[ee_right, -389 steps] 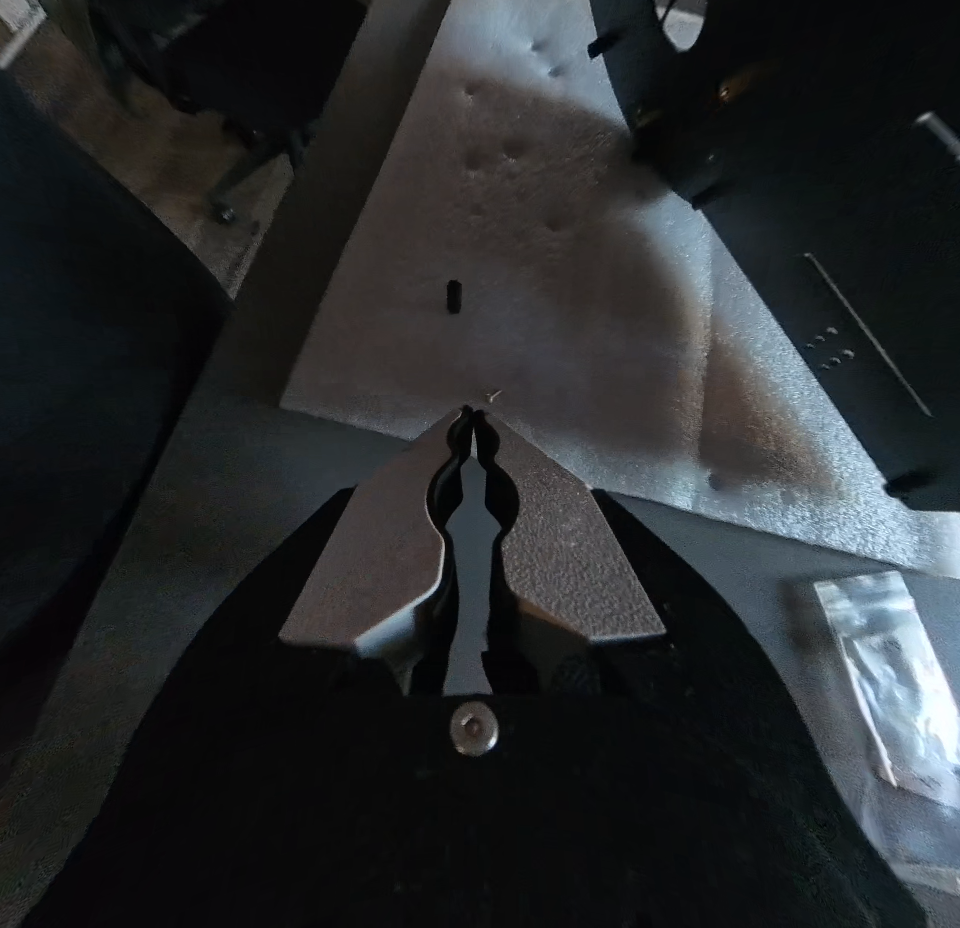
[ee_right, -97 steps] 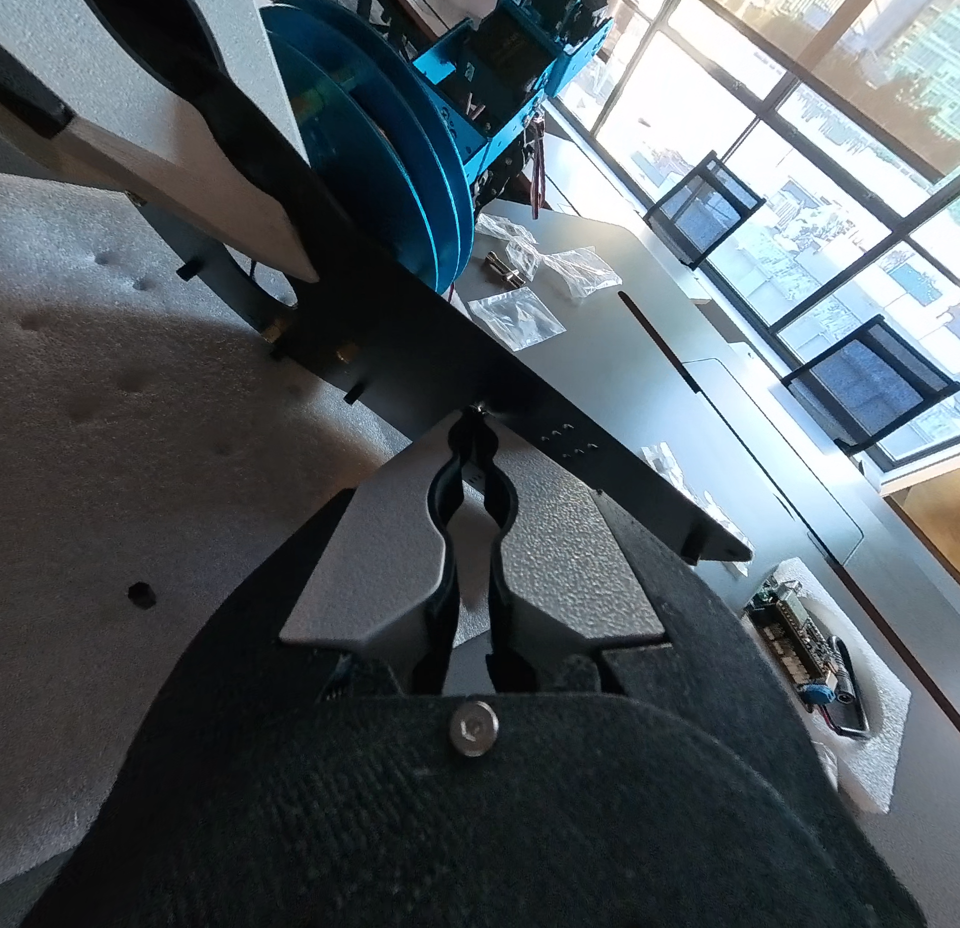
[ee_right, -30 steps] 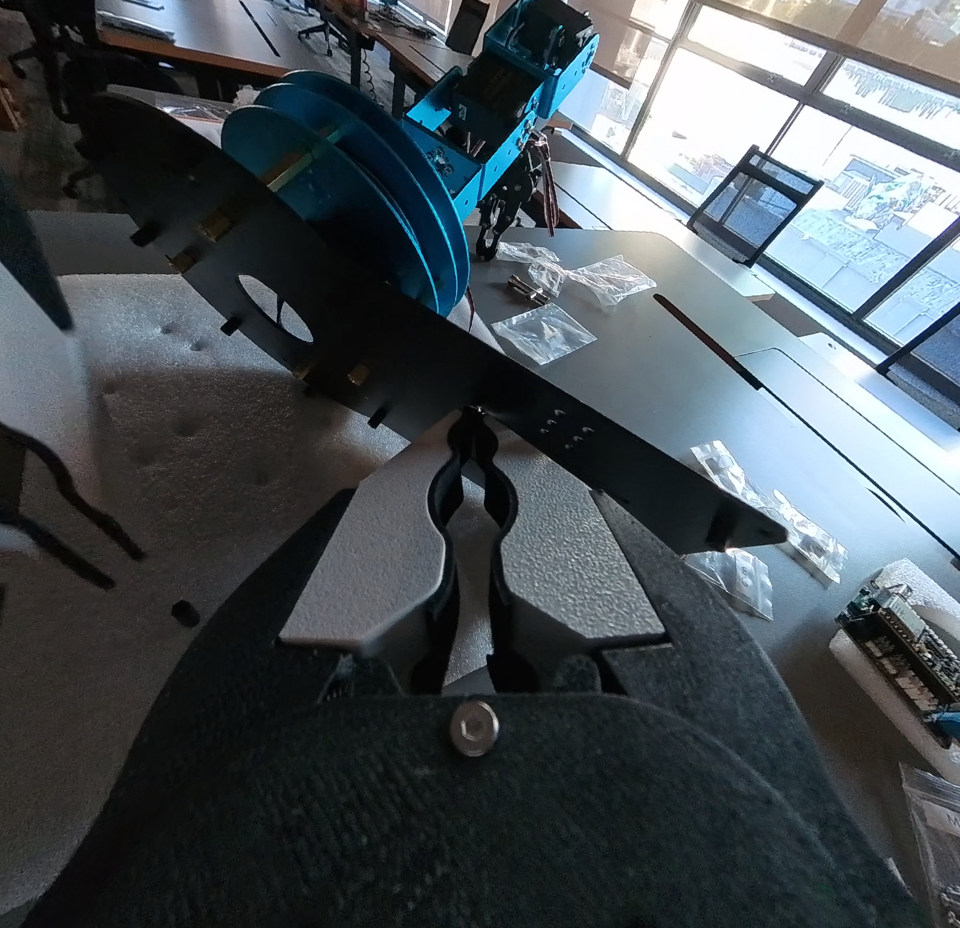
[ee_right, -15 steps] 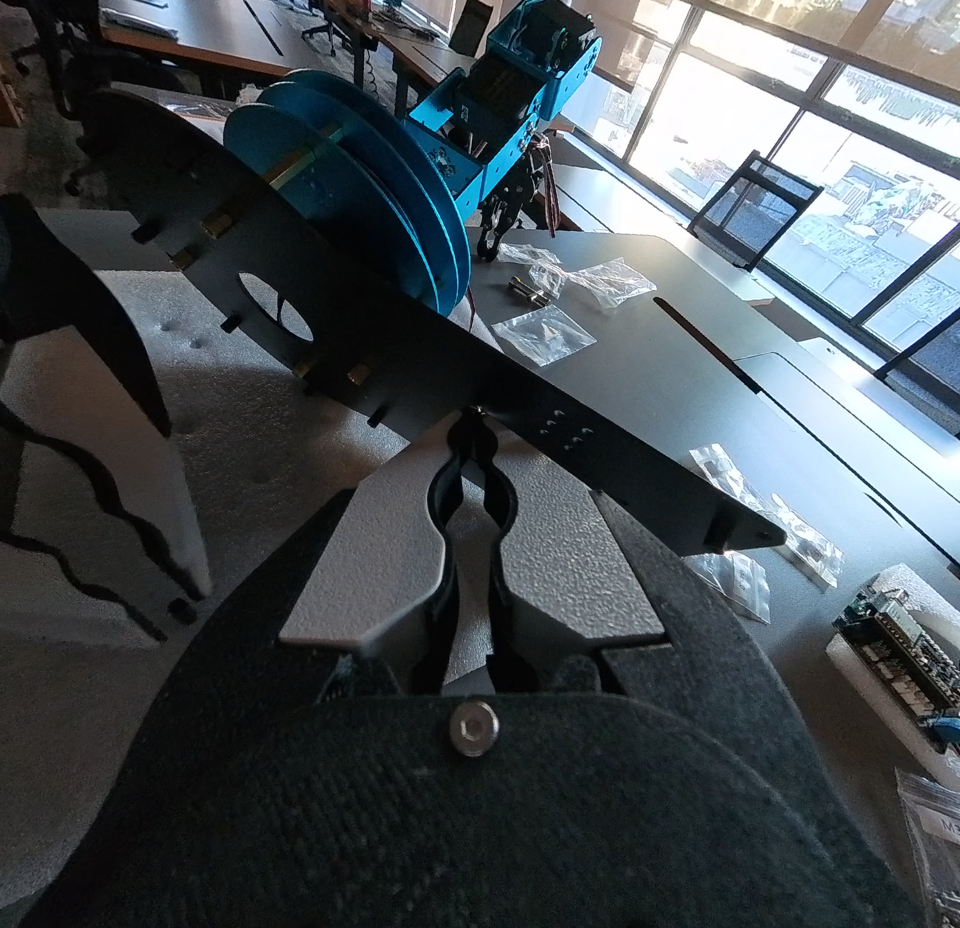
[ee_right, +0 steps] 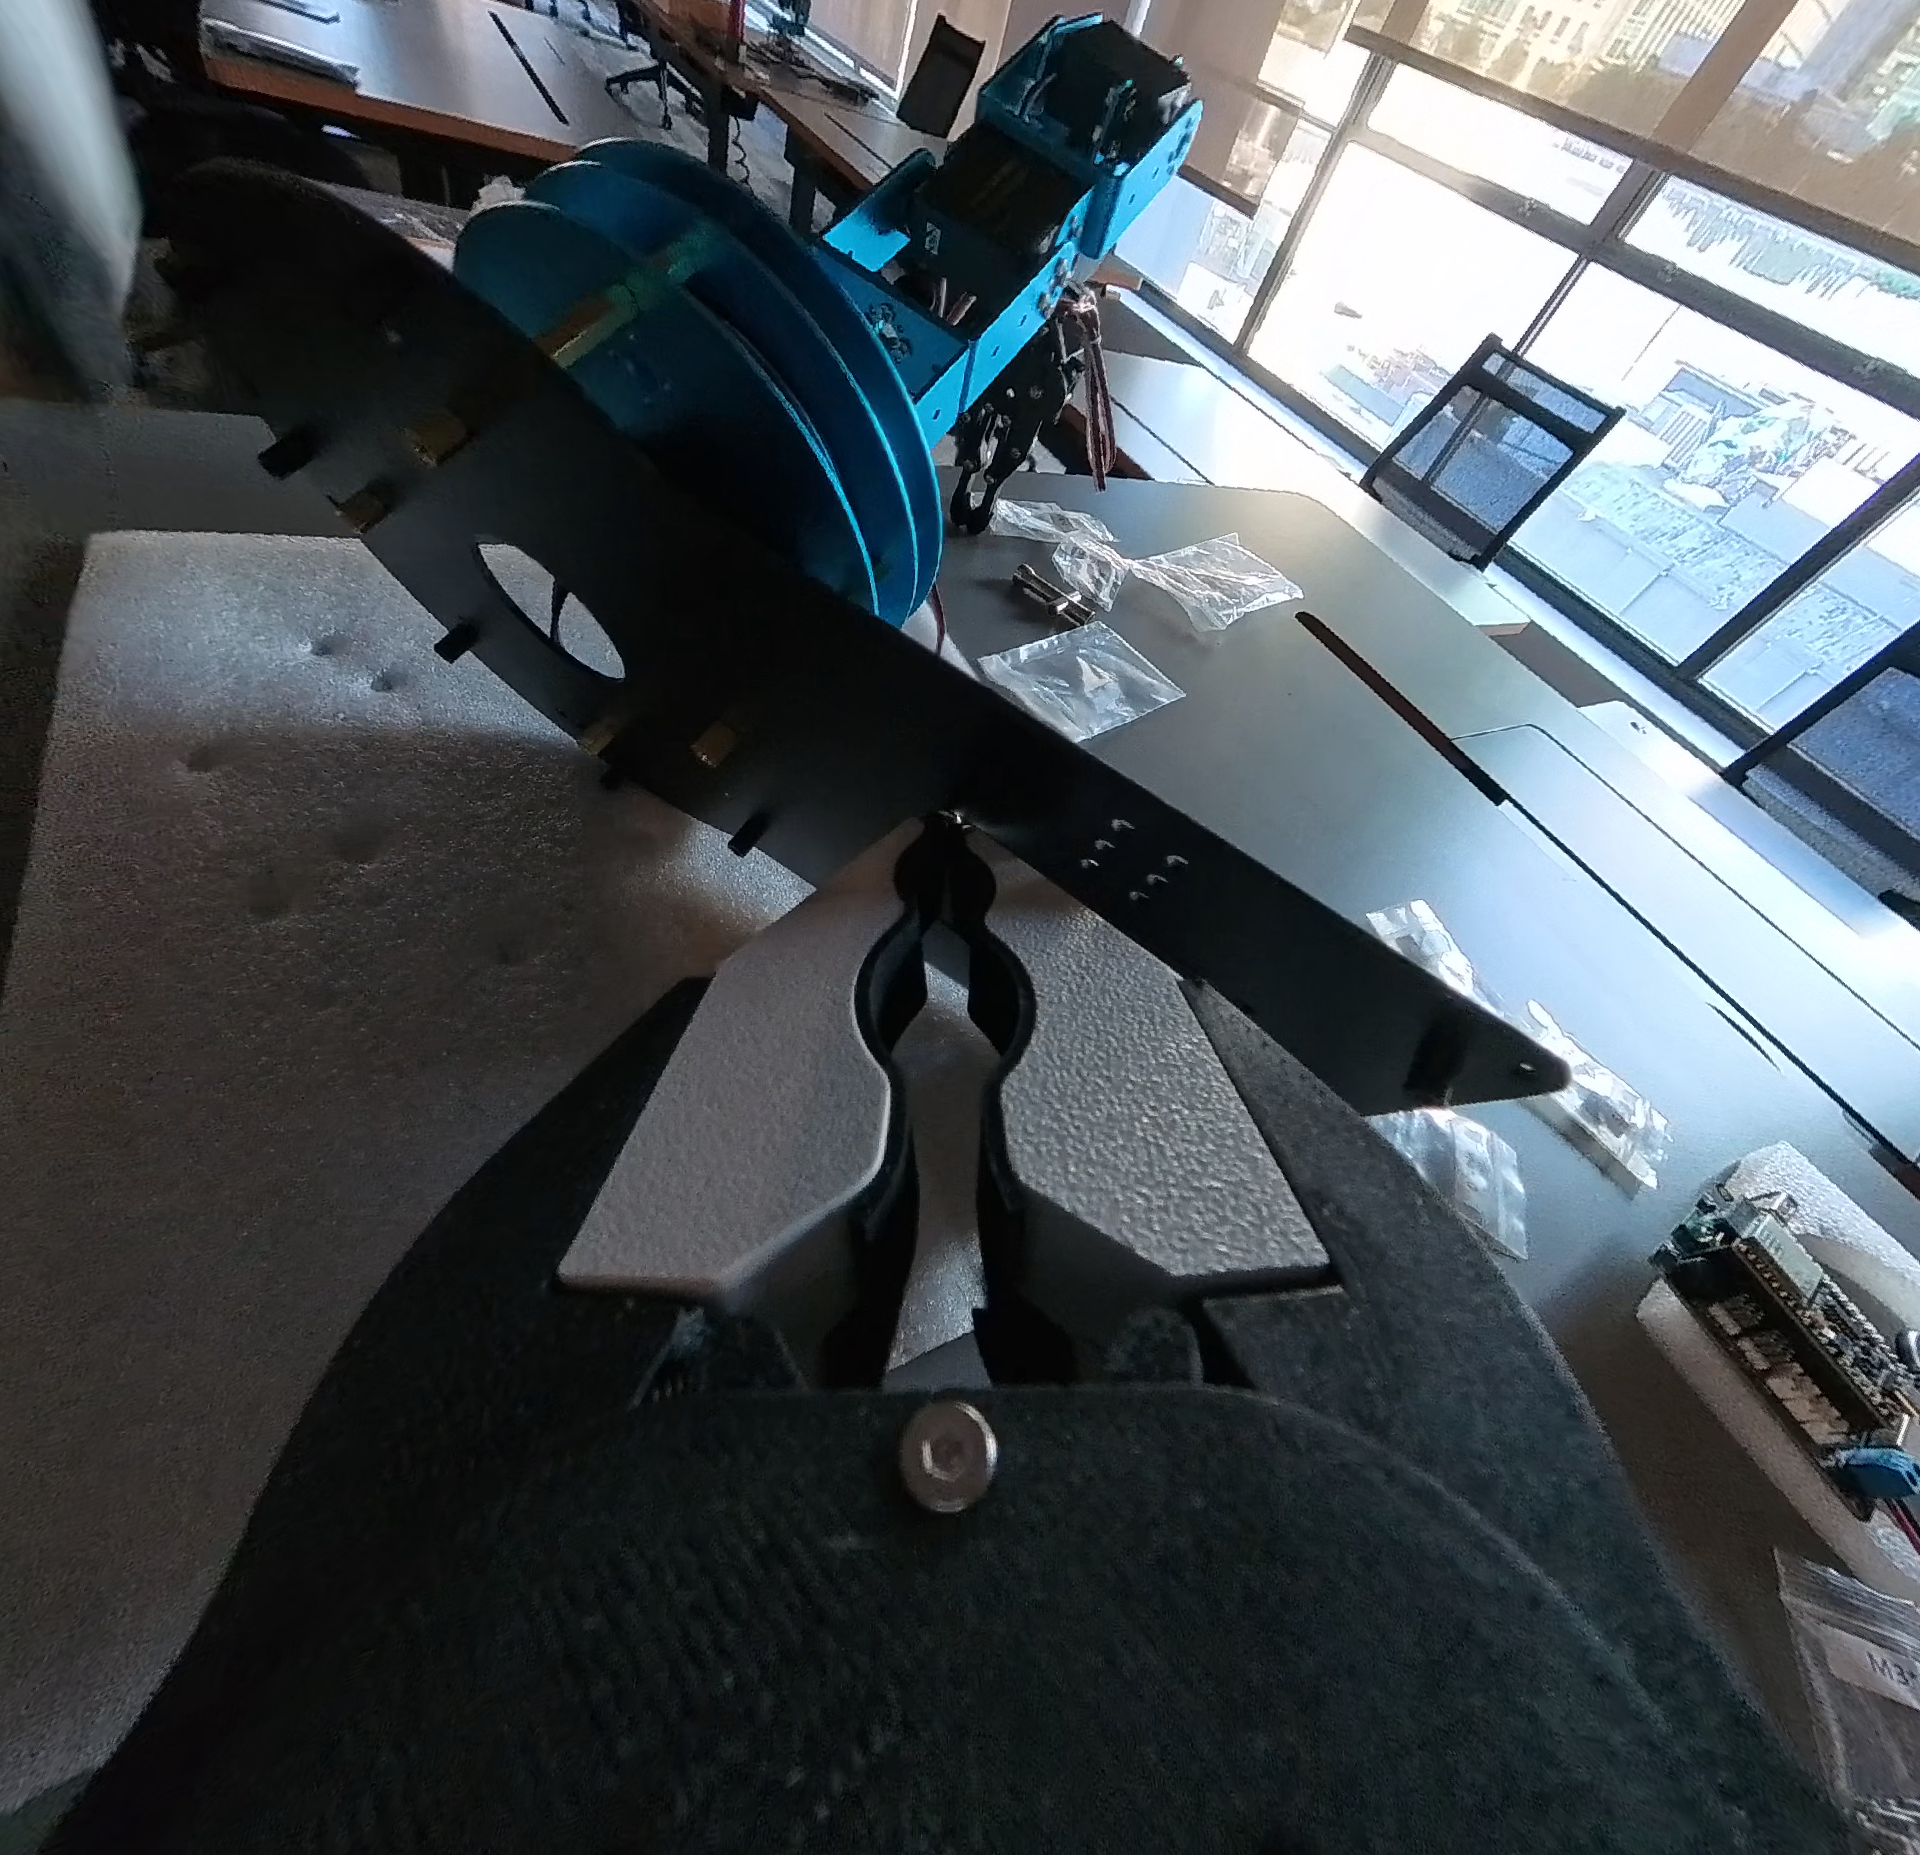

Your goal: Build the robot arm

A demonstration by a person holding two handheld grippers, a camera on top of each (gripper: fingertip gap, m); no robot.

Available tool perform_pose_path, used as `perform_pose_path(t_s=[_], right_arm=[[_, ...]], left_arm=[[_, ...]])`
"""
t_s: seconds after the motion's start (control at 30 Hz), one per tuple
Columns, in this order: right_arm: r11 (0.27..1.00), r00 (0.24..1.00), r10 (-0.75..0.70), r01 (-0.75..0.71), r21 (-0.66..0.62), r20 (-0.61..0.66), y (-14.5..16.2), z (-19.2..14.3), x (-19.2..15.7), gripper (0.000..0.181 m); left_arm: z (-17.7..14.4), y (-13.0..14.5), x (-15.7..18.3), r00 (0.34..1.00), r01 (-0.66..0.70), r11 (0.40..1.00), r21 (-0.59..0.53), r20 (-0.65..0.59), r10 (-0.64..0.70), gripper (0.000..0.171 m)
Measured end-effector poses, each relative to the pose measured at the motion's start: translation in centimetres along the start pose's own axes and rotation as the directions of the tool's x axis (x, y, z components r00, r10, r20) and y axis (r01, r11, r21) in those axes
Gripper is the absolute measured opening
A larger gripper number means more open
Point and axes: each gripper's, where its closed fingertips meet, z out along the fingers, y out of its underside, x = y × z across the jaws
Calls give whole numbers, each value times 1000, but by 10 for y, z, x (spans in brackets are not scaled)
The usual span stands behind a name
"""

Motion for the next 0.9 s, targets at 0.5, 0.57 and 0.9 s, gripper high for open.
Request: perform_pose_path(t_s=[0.5, 0.57, 0.9], right_arm=[[999, 1000, -21, 21, 40, -14, 0, 0, 0, 0], [998, 999, -40, 41, 49, -20, 0, 0, 0, 0], [996, 997, -71, 73, 59, -32, 0, 0, 0, 0]], left_arm=[[34, -46, -86, 687, 321, 861, -394, -529, -498, 4], [45, -46, -86, 691, 269, 864, -426, -540, -481, 4], [90, -31, -90, 660, 339, 771, -540, -448, -604, 4]])
